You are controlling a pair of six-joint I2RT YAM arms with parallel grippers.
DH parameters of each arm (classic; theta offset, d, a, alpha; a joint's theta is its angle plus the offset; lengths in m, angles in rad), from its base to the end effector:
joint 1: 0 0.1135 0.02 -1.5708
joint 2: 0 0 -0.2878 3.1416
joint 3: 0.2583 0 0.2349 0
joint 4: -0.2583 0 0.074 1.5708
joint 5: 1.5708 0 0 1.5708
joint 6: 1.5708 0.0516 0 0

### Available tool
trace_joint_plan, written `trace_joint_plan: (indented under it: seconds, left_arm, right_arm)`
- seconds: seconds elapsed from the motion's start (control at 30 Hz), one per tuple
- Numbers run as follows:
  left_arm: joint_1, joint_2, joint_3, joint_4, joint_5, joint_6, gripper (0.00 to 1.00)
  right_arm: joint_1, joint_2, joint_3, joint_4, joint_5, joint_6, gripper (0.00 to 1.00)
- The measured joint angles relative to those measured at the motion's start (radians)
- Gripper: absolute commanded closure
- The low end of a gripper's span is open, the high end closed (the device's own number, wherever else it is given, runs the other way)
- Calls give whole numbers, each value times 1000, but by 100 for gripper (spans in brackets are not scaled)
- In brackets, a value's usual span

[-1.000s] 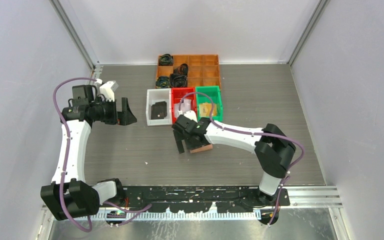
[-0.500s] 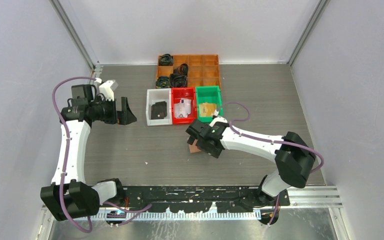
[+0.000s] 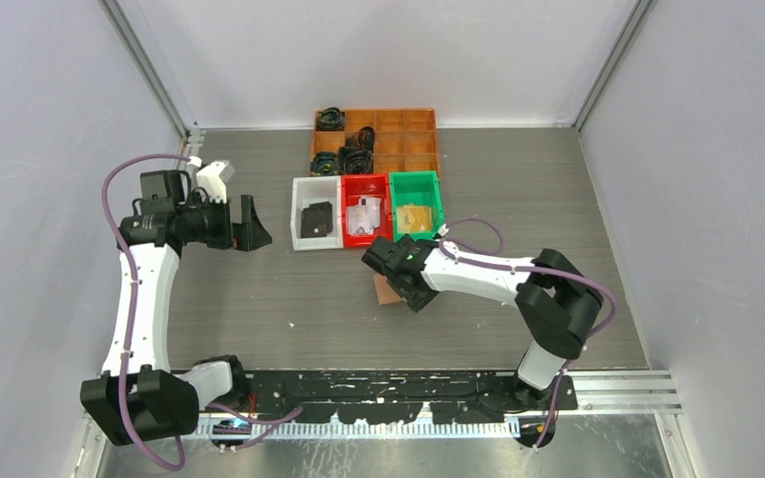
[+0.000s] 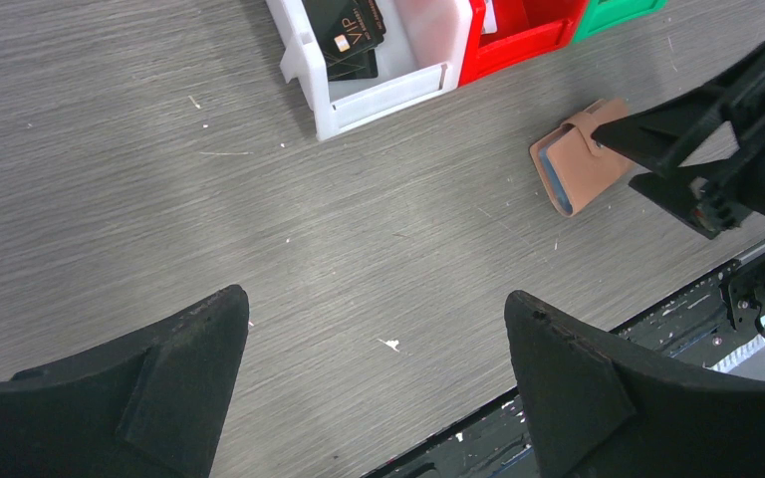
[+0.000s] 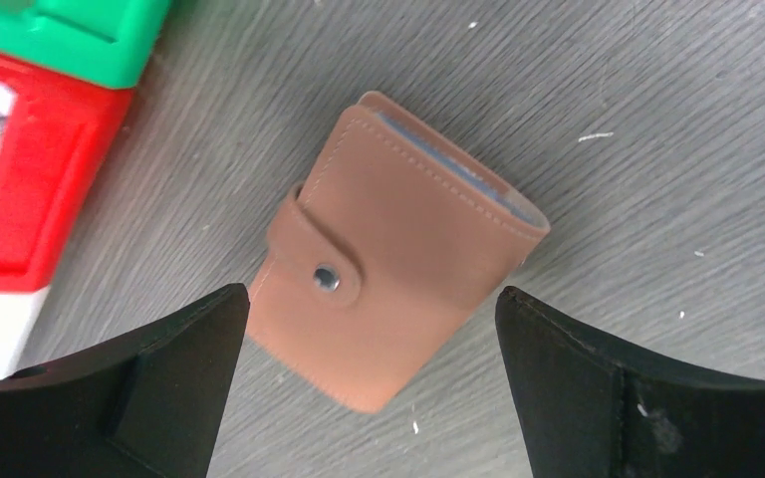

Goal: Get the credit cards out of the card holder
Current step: Pick up the card holder from the center of the board.

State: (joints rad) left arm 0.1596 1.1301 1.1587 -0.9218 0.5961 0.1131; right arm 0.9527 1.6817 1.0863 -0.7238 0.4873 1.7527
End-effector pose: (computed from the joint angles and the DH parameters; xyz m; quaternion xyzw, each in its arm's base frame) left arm 0.1978 0.0025 0.3494 0.0766 0.9036 -0.2312 0.3524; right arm 0.1955 0.2332 0.2060 0.4028 0.8750 0.0671 0.2600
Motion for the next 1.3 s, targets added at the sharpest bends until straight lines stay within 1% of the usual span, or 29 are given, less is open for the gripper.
trace_joint_plan:
  seconds: [0.17,0.4,0.7,0.87,0.97,1.13,1.23,1.3]
  left_arm:
    - [0,-2,0,-4,0,0,0]
    - [0,-10,0,-5,1,2,0]
    - [0,-29,0,-7,3,4,0]
    - [0,-29,0,-12,5,4,0]
    - [0,-33,0,-13,7,4,0]
    - [0,-35,0,-14,7,4,0]
    - [0,-35,0,-14,7,3,0]
    - [0,-35,0,-14,7,3,0]
  right_arm:
    - [-8,67,2,1,-2,27,0]
    - [-23,91,34,-2,2,29,1]
    - [-26,130,78,-16,1,-24,1]
    - [-19,199,162,-63,15,-114,5]
    - [0,224,186,-71,39,-184,9]
    - [77,226,177,-51,64,-305,15]
    - [125,201,133,2,67,-382,22]
    - [142,168,91,36,55,-439,22]
